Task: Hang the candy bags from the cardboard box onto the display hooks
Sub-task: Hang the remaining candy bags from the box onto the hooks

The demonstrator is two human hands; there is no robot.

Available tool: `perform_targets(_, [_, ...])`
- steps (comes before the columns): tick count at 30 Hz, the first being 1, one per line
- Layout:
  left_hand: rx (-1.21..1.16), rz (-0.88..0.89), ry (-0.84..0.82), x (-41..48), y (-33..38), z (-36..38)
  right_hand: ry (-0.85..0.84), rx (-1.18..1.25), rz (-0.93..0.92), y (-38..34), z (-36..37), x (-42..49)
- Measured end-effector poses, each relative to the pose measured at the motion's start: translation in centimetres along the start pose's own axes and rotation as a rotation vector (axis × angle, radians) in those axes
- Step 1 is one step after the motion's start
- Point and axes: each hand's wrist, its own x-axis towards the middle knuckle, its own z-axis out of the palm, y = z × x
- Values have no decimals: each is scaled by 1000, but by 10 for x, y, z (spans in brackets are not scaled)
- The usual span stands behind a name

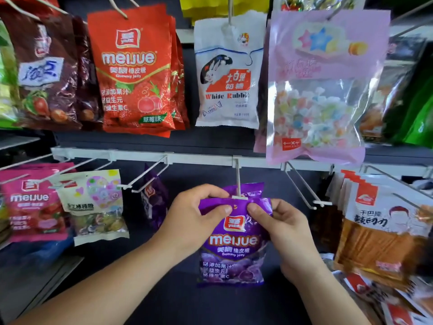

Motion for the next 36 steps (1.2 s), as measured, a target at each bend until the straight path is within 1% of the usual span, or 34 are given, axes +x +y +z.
perform_targets(6, [82, 59, 66, 16, -7, 11, 22, -57, -91, 3, 0, 6])
perform_targets(9, [97, 66, 97, 25, -11, 16, 73, -44, -80, 7, 1, 10])
perform_targets(14, [24, 1, 52, 34, -14, 16, 111, -22, -47, 14, 6, 21])
perform_targets(17, [21, -1, 3, 35, -13, 11, 122, -23, -69, 17, 8, 24])
perform_targets(20, [85, 42, -9, 42, -11, 7, 138, -15, -93, 17, 9, 25])
perform_targets(23, [200, 75, -6, 47, -19, 5, 147, -50, -79, 22, 7, 28])
perform_targets(26, [316, 116, 99, 49, -35, 6, 191, -106, -62, 26, 3, 33])
perform_targets(28, [296, 75, 157, 51, -40, 6, 279, -264, -137, 24, 2, 34])
perform_targets(30, [307, 57, 175, 54, -43, 7, 415, -536, -303, 19, -1, 30])
perform_targets(31, [318, 60, 185, 54, -43, 7, 443, -672, -404, 18, -2, 26])
perform_targets(32, [326, 63, 198, 55, -44, 8, 413, -767, -500, 17, 0, 21])
perform_targets(34, [316, 40, 218, 54, -46, 7, 256, -881, -675, 23, 10, 13])
perform_targets(36, [279, -17, 217, 47, -52, 3, 106, -1039, -782, 40, 19, 10])
